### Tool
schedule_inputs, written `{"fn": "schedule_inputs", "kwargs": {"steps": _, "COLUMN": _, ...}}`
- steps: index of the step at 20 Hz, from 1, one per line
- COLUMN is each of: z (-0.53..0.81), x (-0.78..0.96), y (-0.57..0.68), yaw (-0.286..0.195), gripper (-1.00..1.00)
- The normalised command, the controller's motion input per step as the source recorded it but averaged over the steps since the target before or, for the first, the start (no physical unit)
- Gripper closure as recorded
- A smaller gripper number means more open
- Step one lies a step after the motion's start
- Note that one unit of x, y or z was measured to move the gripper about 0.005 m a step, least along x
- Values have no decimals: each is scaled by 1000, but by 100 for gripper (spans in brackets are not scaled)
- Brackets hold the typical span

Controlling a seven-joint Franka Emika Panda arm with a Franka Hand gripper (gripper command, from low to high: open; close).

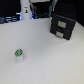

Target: Open the kcup holder, insert the kcup into the holder, and close the kcup holder

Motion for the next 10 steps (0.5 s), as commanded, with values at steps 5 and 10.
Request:
{"fn": "schedule_inputs", "kwargs": {"steps": 5, "z": 17, "x": -478, "y": 670, "yaw": -101, "gripper": -100}}
{"fn": "schedule_inputs", "kwargs": {"steps": 10, "z": 16, "x": -409, "y": 675, "yaw": -120, "gripper": -100}}
